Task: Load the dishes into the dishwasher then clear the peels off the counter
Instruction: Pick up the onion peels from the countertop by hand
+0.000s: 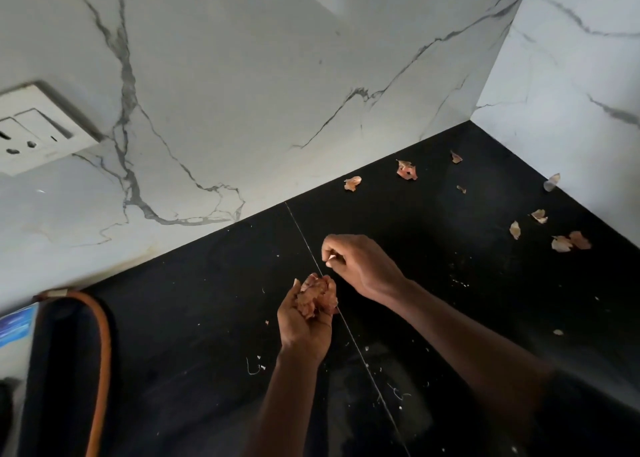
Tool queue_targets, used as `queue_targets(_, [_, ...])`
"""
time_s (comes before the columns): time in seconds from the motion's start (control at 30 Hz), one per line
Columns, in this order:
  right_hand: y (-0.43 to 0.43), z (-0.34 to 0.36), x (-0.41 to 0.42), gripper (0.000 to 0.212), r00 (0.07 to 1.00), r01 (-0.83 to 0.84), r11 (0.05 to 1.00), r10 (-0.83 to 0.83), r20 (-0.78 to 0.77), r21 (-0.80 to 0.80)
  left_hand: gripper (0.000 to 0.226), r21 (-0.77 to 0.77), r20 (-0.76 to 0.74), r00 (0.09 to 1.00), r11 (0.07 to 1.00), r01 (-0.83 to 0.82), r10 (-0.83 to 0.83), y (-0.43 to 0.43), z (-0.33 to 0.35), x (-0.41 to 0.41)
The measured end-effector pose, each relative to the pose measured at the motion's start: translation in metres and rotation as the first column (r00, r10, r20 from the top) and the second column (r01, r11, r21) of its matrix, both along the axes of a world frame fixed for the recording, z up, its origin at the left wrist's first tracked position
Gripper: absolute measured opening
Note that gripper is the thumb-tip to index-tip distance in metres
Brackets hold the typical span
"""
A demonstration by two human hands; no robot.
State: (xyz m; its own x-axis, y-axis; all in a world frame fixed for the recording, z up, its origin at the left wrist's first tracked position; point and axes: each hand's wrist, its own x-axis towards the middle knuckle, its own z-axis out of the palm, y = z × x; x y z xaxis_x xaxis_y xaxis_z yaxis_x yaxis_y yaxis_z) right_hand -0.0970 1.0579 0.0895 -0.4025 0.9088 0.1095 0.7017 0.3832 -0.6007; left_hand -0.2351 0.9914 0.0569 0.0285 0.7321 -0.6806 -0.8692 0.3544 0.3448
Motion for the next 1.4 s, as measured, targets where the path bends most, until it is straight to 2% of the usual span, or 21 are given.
queue_targets(0.1, [-0.019, 0.016, -0.008, 0.018, 0.994, -0.111, 0.994, 0.111, 0.015, -0.004, 0.034, -0.006, -0.071, 0.997, 0.999, 0.037, -0.037, -0.002, 0.005, 0.002])
queue_targets(0.27, [-0.021, 0.023, -0.023, 0.013, 0.972, -0.230, 0.973, 0.231, 0.049, -0.026, 0.039, -0.013, -0.078, 0.997, 1.000, -0.015, 0.014, -0.002, 0.004, 0.003])
queue_targets(0.37, [0.020, 0.017, -0.022, 0.026, 0.986, -0.167, 0.985, 0.167, -0.022, -0.042, 0.032, -0.001, -0.001, 0.999, 0.999, -0.043, 0.043, 0.000, -0.001, -0.003])
queue_targets(0.43, [0.065, 0.003, -0.013, 0.024, 0.999, -0.032, 0.999, 0.032, -0.009, -0.034, 0.031, 0.009, 0.048, 0.997, 0.998, -0.059, 0.059, 0.001, -0.002, -0.008])
queue_targets(0.5, [0.108, -0.012, 0.003, 0.032, 0.978, 0.123, 0.992, -0.114, 0.176, -0.037, 0.030, 0.005, 0.047, 0.997, 0.998, -0.057, 0.057, 0.001, -0.002, -0.013])
queue_targets(0.57, [0.139, -0.025, 0.018, 0.051, 0.884, 0.198, 0.979, -0.158, 0.440, -0.045, 0.030, 0.004, 0.037, 0.997, 0.998, -0.061, 0.061, -0.001, -0.004, -0.016])
queue_targets(0.6, [0.149, -0.028, 0.023, 0.056, 0.846, 0.213, 0.975, -0.152, 0.511, -0.062, 0.030, 0.001, 0.032, 0.998, 0.998, -0.059, 0.059, -0.002, -0.004, -0.017])
queue_targets(0.7, [0.163, -0.037, 0.028, 0.064, 0.819, 0.177, 0.973, -0.063, 0.571, -0.147, 0.031, 0.003, 0.041, 0.998, 0.998, -0.056, 0.055, -0.001, -0.004, -0.020])
queue_targets(0.8, [0.151, -0.046, 0.025, 0.063, 0.817, 0.104, 0.987, -0.016, 0.576, -0.120, 0.031, 0.013, 0.051, 0.997, 0.998, -0.063, 0.063, 0.000, -0.003, -0.022])
queue_targets(0.9, [0.121, -0.051, 0.027, 0.043, 0.843, 0.114, 0.993, -0.108, 0.526, 0.021, 0.031, 0.016, 0.053, 0.997, 0.998, -0.062, 0.061, 0.000, -0.004, -0.023])
queue_targets(1.07, [0.060, -0.046, 0.033, 0.026, 0.863, 0.089, 0.994, -0.112, 0.493, 0.069, 0.033, 0.045, 0.050, 0.997, 0.997, -0.055, 0.053, -0.003, -0.002, -0.019])
queue_targets(1.17, [0.025, -0.048, 0.043, 0.027, 0.885, 0.120, 0.991, -0.131, 0.446, 0.053, 0.036, 0.050, 0.038, 0.998, 0.998, -0.050, 0.048, -0.009, 0.001, -0.017])
queue_targets(1.3, [-0.018, -0.055, 0.044, 0.028, 0.913, 0.078, 0.996, -0.092, 0.396, 0.050, 0.036, 0.074, 0.025, 0.999, 0.997, -0.025, 0.023, -0.016, 0.010, -0.016])
queue_targets(1.4, [-0.035, -0.055, 0.036, 0.030, 0.909, 0.051, 0.998, -0.062, 0.412, 0.038, 0.035, 0.105, 0.031, 0.999, 0.994, -0.014, 0.011, -0.022, 0.016, -0.017])
